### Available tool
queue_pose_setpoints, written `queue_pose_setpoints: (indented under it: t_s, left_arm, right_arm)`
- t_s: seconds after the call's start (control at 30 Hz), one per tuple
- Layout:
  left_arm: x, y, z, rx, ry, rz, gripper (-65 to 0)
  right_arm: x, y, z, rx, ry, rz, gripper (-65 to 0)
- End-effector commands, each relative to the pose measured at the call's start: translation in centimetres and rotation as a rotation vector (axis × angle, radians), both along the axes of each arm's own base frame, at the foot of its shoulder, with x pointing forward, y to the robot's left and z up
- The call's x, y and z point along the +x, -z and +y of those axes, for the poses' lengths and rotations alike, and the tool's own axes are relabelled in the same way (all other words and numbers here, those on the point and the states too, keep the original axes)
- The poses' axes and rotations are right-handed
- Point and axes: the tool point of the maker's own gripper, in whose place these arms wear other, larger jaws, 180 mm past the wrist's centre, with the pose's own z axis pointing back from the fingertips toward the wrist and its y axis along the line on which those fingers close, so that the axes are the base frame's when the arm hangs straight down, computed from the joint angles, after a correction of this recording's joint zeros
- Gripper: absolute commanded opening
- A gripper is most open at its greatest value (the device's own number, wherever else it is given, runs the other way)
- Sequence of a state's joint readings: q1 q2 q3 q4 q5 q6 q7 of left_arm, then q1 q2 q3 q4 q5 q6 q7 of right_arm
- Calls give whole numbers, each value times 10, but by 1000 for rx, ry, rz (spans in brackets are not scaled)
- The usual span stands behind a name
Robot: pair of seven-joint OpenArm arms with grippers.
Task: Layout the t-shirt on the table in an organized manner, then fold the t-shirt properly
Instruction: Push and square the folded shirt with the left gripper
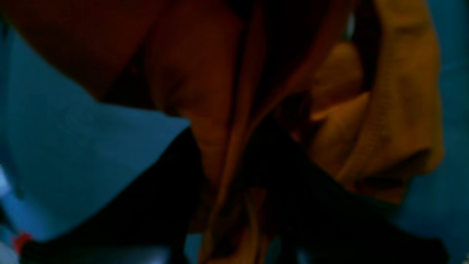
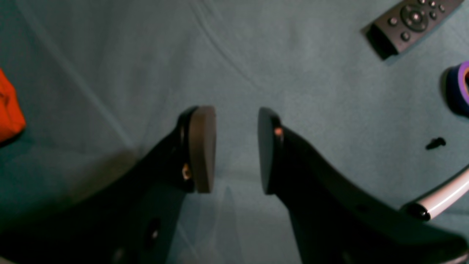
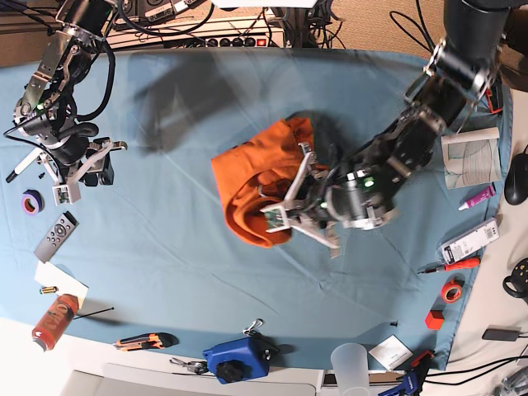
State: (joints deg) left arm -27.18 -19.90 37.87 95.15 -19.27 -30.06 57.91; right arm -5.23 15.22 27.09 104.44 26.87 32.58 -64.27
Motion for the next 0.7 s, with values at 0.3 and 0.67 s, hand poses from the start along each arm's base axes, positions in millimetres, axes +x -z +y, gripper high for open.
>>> queue_pose_setpoints:
  t_s: [0.3, 0.67]
  left_arm:
    - [42, 0, -28, 112, 25, -175, -598]
    - [93, -41, -5, 13, -320, -391, -355]
  right_arm:
    - [6, -12, -3, -12, -4, -37, -451]
    - [5, -11, -3, -11, -5, -32, -450]
